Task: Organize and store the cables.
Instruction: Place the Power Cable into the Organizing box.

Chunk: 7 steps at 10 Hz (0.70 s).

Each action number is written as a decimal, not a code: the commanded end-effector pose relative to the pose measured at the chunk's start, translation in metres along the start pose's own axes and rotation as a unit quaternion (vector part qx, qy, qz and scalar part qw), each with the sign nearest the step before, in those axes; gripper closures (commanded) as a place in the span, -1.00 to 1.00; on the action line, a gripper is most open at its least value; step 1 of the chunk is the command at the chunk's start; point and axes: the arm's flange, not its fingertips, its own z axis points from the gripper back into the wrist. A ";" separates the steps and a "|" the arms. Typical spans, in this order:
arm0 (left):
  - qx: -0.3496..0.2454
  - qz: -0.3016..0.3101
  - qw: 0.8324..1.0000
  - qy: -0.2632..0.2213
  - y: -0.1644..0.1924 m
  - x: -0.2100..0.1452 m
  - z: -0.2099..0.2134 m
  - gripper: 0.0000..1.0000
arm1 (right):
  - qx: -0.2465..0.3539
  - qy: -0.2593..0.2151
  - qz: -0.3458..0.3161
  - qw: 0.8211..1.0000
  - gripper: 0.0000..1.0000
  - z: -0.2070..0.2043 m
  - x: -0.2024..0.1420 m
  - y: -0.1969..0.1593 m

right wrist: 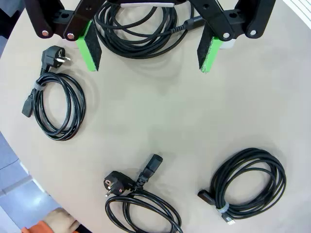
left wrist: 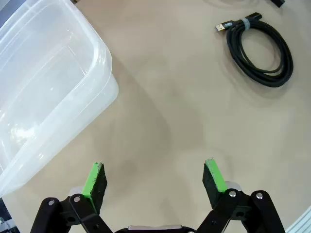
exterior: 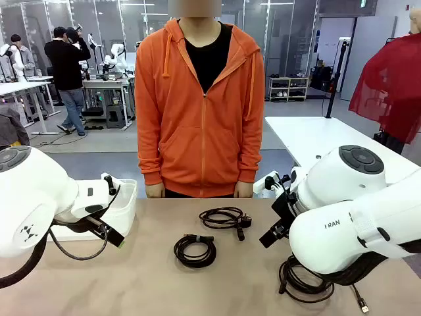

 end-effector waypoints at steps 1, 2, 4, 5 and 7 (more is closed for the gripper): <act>0.000 0.000 1.000 0.000 0.000 0.000 0.000 -1.00 | 0.000 0.000 0.000 1.000 -1.00 0.000 0.000 0.000; 0.000 0.000 1.000 0.000 0.000 0.000 0.000 -1.00 | 0.000 0.000 0.000 1.000 -1.00 0.000 0.000 0.000; 0.000 0.000 1.000 0.000 0.000 0.000 0.000 -1.00 | 0.000 0.000 0.000 1.000 -1.00 0.000 0.000 0.000; 0.000 0.000 1.000 0.000 0.000 0.000 0.000 -1.00 | 0.000 0.000 0.000 1.000 -1.00 0.000 0.000 0.000; 0.000 0.000 1.000 0.000 0.000 0.000 0.000 -1.00 | 0.000 0.000 0.000 1.000 -1.00 0.000 0.000 0.000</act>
